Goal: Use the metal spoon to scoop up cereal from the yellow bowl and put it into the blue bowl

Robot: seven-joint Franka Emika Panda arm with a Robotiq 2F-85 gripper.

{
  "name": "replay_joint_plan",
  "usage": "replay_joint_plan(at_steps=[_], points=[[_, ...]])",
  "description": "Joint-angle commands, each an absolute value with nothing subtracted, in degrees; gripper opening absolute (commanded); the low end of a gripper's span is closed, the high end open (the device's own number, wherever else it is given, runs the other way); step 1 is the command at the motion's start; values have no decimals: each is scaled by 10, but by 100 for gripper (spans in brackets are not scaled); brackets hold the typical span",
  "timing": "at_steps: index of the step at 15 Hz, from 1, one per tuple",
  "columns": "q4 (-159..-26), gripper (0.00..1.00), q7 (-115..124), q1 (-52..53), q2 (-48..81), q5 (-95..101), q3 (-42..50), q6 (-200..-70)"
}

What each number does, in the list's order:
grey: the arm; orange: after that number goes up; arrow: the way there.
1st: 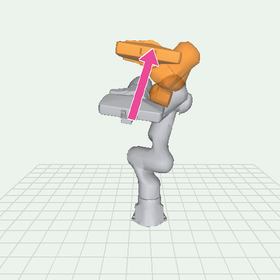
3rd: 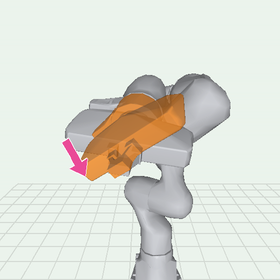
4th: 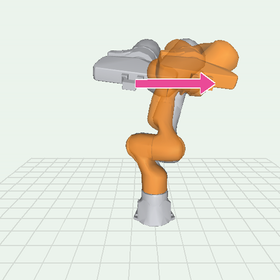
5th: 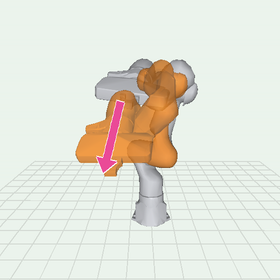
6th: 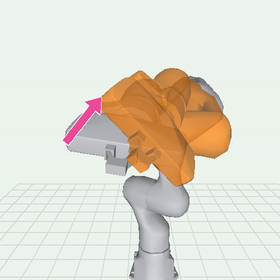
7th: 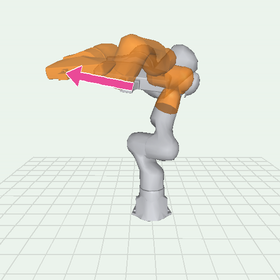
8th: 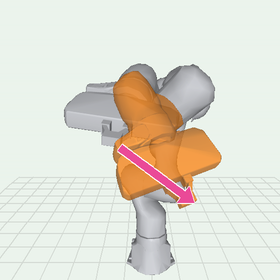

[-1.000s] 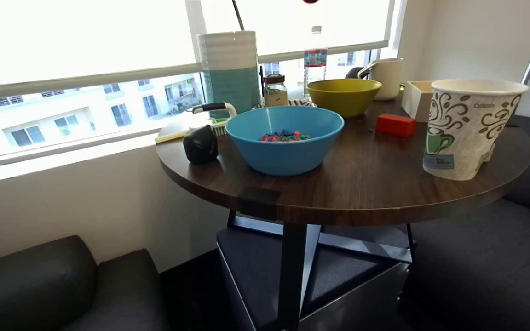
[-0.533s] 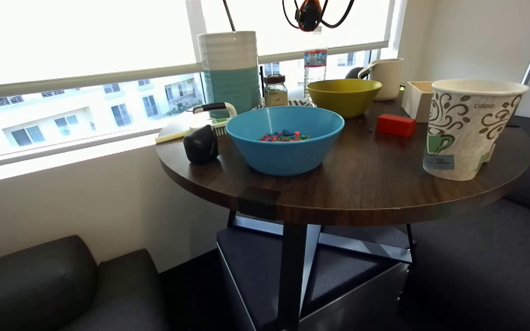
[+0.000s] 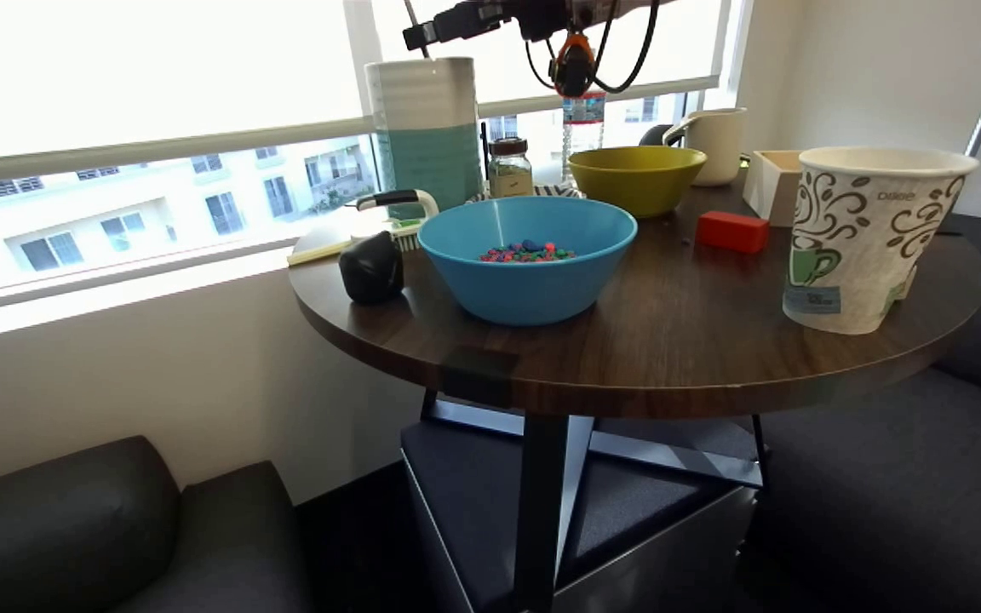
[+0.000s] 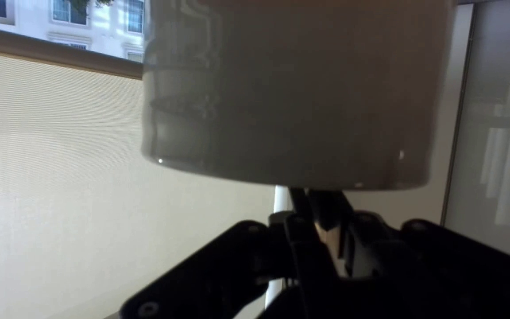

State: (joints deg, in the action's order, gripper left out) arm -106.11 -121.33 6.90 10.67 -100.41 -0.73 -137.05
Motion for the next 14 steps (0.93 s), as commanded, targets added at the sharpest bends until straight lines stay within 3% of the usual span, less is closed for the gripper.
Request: replay_joint_plan(at_steps=[1,6,7,8,14], points=[[-1048,4,-1205,60,123,-999,-14,-1368],[-1042,4,-1197,60,132,-995,-15,-1366],[-1042,29,-1197,60,132,-995,-15,-1365],[-1042,40,-1196,60,132,-995,-15,-1365],[-1039,81,-1198,62,126,-994,-17,-1361]])
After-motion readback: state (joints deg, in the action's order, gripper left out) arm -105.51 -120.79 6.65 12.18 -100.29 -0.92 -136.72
